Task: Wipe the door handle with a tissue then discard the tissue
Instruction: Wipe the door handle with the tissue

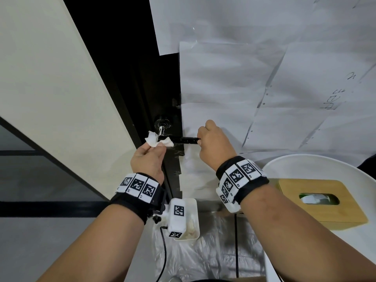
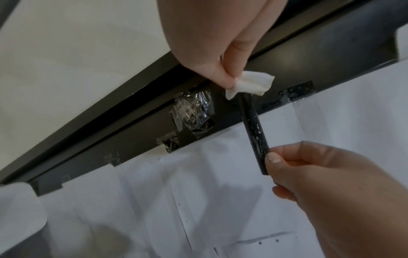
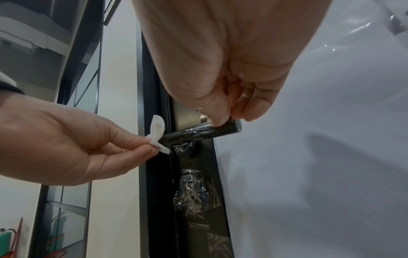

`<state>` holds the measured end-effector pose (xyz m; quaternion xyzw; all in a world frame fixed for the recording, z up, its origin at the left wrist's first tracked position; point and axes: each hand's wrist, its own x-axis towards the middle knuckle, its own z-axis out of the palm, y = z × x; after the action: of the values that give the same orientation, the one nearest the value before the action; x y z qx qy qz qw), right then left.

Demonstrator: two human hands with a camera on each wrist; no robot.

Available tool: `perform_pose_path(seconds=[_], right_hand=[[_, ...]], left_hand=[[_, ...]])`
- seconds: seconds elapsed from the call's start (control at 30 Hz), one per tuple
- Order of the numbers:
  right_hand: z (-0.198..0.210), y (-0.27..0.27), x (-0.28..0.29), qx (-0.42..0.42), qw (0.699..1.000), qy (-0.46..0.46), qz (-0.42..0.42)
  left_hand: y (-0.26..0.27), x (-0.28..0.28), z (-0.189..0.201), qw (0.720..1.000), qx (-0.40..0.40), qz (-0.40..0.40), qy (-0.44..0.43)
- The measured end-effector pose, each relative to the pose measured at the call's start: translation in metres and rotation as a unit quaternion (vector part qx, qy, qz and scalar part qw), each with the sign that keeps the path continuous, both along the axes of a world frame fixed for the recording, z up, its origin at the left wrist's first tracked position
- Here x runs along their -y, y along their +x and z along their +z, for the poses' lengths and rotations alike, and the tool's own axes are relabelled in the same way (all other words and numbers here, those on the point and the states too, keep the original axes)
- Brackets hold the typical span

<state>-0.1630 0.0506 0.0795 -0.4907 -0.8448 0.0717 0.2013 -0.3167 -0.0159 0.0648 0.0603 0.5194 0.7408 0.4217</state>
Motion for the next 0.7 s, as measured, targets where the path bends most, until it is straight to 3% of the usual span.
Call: perform_pose_path(seconds=[0.1,0.2,0.47,0.53,0.63,0.7], right_hand=[[0.001,-0.001,0.000,0.001,1.000,-0.001,-0.001],[0.002,-0.002,0.001,0.005,1.000,0.000,-0.007],[0.001,-0.001,0.000,0.004,1.000,0.003,-0.003],[-0.001,-0.001,0.000,-0.001,1.000,0.001,-0.005],[-0.003,-0.001,-0.002,-0.003,1.000,-0.004,-0.008],[-0.003,0.000,-0.003,-0.002,1.000,-0.008,-0.006]], left_hand=[[-0.002,0.005,-0.004,0.995,-0.089,0.035,-0.017],[-0.001,0.003,-0.005,0.983,-0.171,0.015,-0.060],[0.001,0.002,0.010,0.957,-0.281,0.037,-0.060],[0.004,0.004,0.015,0.920,-0.389,-0.007,-0.055],[0.015,0.001,0.019,0.817,-0.572,-0.067,-0.031],[0.022,-0.003,0.017,0.756,-0.648,-0.090,-0.016]])
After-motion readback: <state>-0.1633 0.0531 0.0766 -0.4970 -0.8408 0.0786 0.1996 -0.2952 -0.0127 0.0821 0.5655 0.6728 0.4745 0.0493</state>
